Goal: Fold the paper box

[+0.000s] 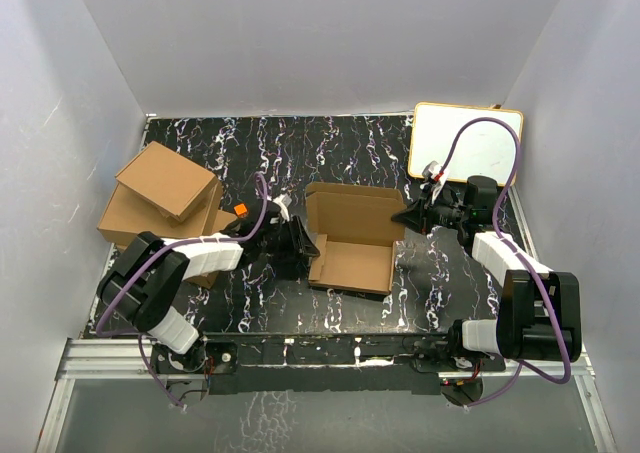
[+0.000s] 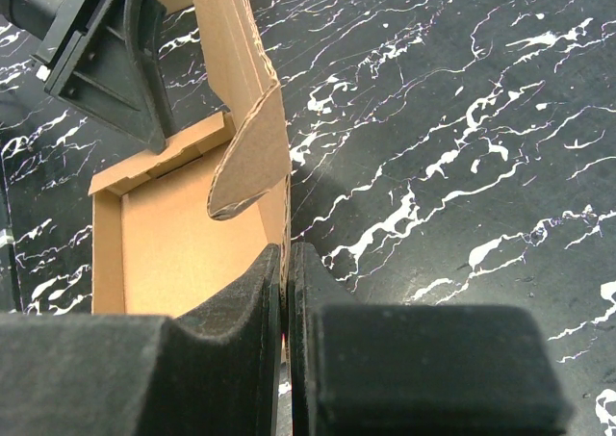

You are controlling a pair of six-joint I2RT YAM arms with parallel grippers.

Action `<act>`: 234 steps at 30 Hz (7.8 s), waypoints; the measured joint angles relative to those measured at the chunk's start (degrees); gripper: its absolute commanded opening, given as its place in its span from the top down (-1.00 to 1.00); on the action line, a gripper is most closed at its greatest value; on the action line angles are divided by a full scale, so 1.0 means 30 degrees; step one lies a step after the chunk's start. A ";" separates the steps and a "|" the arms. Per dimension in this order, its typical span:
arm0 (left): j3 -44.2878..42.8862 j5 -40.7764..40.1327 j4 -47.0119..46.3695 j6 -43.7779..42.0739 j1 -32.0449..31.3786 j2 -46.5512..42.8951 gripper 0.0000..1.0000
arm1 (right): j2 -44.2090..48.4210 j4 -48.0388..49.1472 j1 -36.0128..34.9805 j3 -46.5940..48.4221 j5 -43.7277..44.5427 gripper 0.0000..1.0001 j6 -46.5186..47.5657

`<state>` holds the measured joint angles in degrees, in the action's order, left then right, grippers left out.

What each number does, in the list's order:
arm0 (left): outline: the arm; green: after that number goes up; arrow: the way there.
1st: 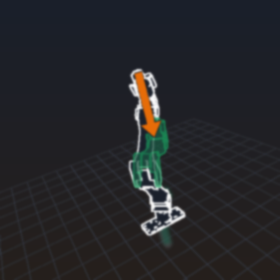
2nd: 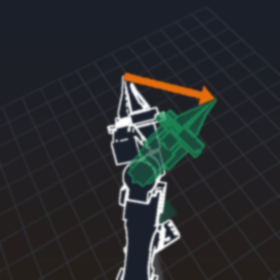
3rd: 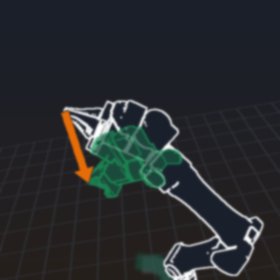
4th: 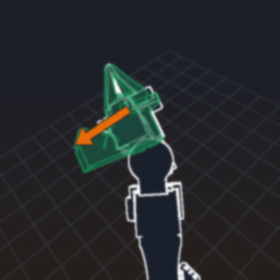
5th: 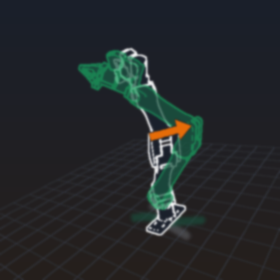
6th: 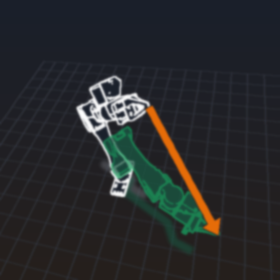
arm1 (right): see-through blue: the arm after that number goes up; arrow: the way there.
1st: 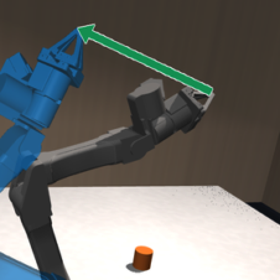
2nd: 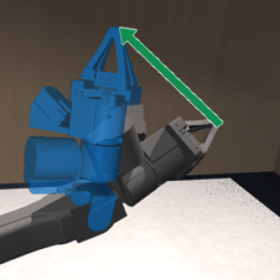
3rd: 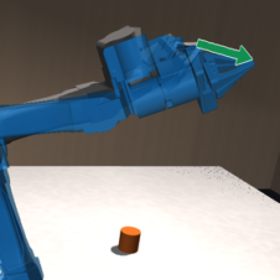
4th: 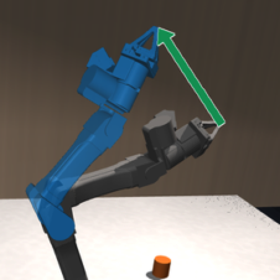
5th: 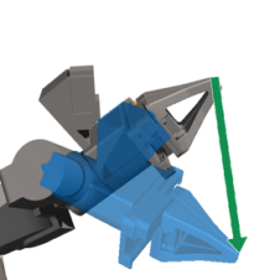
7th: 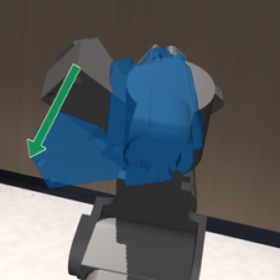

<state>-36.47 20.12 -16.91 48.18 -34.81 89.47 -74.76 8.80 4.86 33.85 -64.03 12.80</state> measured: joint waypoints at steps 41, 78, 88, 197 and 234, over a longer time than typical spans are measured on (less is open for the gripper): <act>-0.4728 -0.7235 0.7949 -0.2433 -0.2739 0.1042 0.12 | -0.0117 -0.0007 -0.0109 0.0000 -0.0007 0.84 0.0000; -0.7657 -1.1125 1.0775 -0.2914 -0.4466 0.2965 0.72 | -0.0211 -0.0379 -0.0124 0.0000 0.0022 0.85 -0.0058; -0.8029 -1.2495 1.1205 -0.3198 -0.4940 0.3344 0.71 | -0.0211 -0.0372 -0.0109 0.0000 0.0007 0.85 -0.0073; -0.8728 -1.4666 1.3209 -0.4619 -0.5858 0.3810 0.53 | -0.0058 -0.0590 -0.0510 -0.0022 -0.0350 0.84 -0.0160; -0.5639 -1.1402 1.2145 -0.1843 -0.5814 0.1464 0.48 | 0.0022 -0.0590 -0.0444 -0.0044 -0.0437 0.85 -0.0175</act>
<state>-53.39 -14.09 19.53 42.65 -52.25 93.86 -74.70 7.03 3.53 33.71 -65.34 12.27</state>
